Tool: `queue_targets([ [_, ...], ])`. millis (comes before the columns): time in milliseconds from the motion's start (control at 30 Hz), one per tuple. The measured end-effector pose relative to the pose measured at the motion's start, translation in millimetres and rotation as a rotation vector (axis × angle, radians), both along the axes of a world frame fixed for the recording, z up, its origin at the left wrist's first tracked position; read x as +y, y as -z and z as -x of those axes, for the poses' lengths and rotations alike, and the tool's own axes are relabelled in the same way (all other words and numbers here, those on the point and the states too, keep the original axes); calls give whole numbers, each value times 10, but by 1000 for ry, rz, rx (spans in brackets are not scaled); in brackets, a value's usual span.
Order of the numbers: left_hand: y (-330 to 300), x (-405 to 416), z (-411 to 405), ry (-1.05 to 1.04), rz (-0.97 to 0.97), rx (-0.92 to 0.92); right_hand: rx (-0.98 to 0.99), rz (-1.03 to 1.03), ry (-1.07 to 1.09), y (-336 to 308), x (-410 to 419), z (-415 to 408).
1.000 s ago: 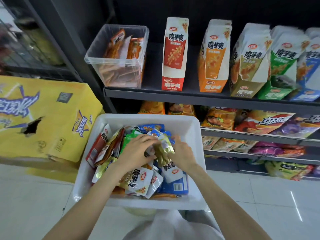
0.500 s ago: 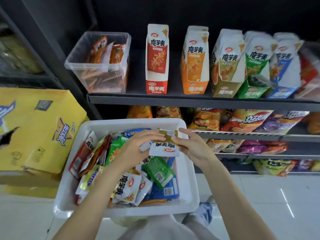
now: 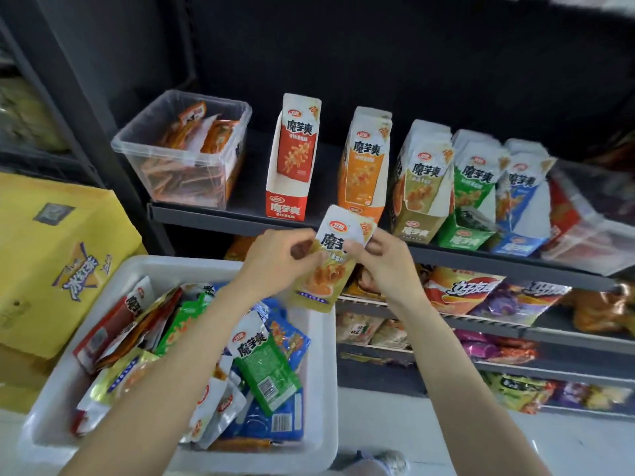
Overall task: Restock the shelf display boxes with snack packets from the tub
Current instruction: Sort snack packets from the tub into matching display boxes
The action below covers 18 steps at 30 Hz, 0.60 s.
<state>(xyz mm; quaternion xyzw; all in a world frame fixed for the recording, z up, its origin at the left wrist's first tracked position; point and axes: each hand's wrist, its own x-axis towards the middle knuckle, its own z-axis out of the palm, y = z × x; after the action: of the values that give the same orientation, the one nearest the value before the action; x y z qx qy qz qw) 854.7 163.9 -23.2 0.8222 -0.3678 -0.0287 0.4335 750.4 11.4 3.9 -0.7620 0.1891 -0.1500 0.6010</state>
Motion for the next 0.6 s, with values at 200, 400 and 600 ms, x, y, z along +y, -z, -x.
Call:
queue_targets([
  [200, -333, -614, -140, -72, 294, -154, -377, -171, 292, -357, -506, -43],
  [400, -376, -1221, -253, 81, 113, -394, -613, 76, 620, -504, -1074, -29],
  [600, -274, -1622, -254, 200, -177, -519, -226, 525, 610, -487, -1572, -272],
])
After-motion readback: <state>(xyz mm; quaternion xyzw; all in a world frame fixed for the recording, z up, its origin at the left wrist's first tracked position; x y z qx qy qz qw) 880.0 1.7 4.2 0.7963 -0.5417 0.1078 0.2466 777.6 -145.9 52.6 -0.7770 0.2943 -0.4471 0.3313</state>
